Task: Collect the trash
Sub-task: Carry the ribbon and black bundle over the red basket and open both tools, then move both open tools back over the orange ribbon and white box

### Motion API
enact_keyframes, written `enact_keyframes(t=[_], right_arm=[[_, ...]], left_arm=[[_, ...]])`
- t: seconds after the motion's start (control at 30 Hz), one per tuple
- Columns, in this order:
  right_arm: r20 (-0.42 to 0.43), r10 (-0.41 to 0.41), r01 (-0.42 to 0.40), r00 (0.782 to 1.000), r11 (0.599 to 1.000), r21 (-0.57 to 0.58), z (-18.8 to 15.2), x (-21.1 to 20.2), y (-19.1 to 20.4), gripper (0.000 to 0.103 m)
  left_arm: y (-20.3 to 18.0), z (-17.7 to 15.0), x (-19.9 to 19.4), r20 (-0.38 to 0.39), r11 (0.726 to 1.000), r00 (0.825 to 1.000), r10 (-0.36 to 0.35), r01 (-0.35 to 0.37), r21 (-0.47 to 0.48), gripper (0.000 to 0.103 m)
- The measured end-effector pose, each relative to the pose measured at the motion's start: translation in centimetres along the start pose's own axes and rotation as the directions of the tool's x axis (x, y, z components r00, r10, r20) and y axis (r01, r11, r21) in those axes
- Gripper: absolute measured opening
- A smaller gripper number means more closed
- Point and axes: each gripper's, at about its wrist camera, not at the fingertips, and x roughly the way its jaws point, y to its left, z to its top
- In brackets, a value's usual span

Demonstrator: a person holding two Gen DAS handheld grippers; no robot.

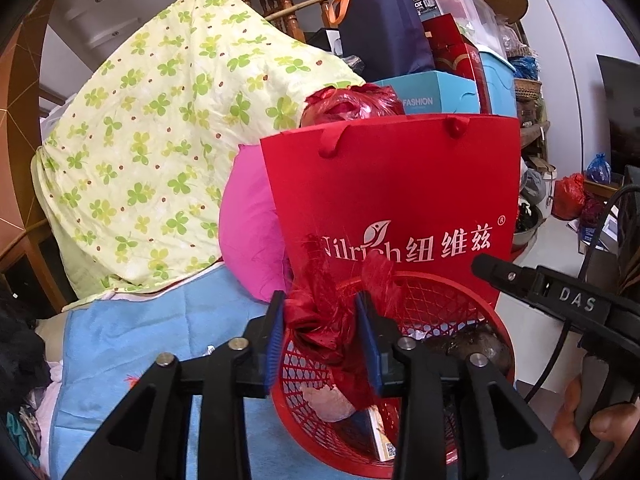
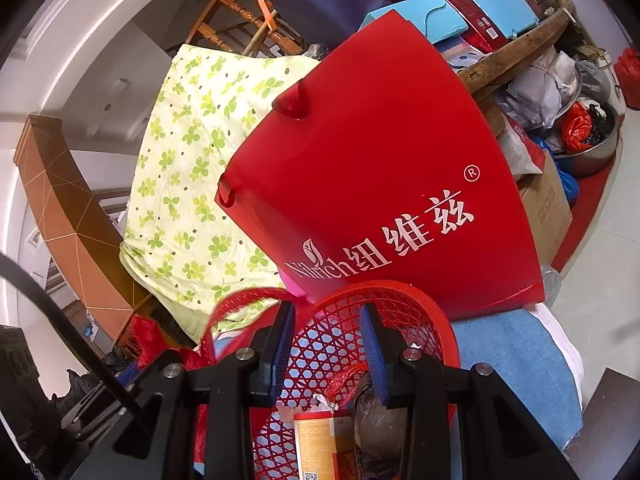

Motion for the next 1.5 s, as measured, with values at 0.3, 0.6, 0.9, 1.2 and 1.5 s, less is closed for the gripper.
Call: enact_keyframes(t=[0.3, 0.6, 0.9, 1.2, 1.5], right_arm=[[0.008, -0.008, 0.008, 1.0, 1.0, -0.003, -0.1, 0.1, 0.2, 0.037], [0.032, -0.02, 0.023, 0.999, 0.995, -0.098, -1.1, 0.6, 3.2, 0.037], [0.057, 0.11, -0.089, 0.992, 0.952, -0.294, -5.0, 1.2, 10.6, 0.072], [-0.182, 0.181, -0.239, 0.966, 0.896, -0.375, -11.8, 6.5, 18.1, 0.072], [-0.442, 0.08, -0.224, 0.893, 0.932, -0.283, -18.2, 15.6, 19.8, 0.072]], left_arm=[[1.2, -0.9, 0.2, 0.0, 1.0, 1.0, 0.003, -0.003, -0.025, 0.064], [8.1, -6.2, -0.7, -0.056, 0.986, 0.99, 0.131, -0.136, -0.093, 0.071], [20.8, -15.0, -0.7, -0.247, 0.892, 0.909, 0.335, -0.39, -0.228, 0.071], [27.4, -18.6, -1.1, -0.319, 0.815, 0.868, 0.38, -0.478, -0.329, 0.071], [30.6, -20.8, 1.0, -0.423, 0.776, 0.837, 0.348, -0.51, -0.37, 0.071]])
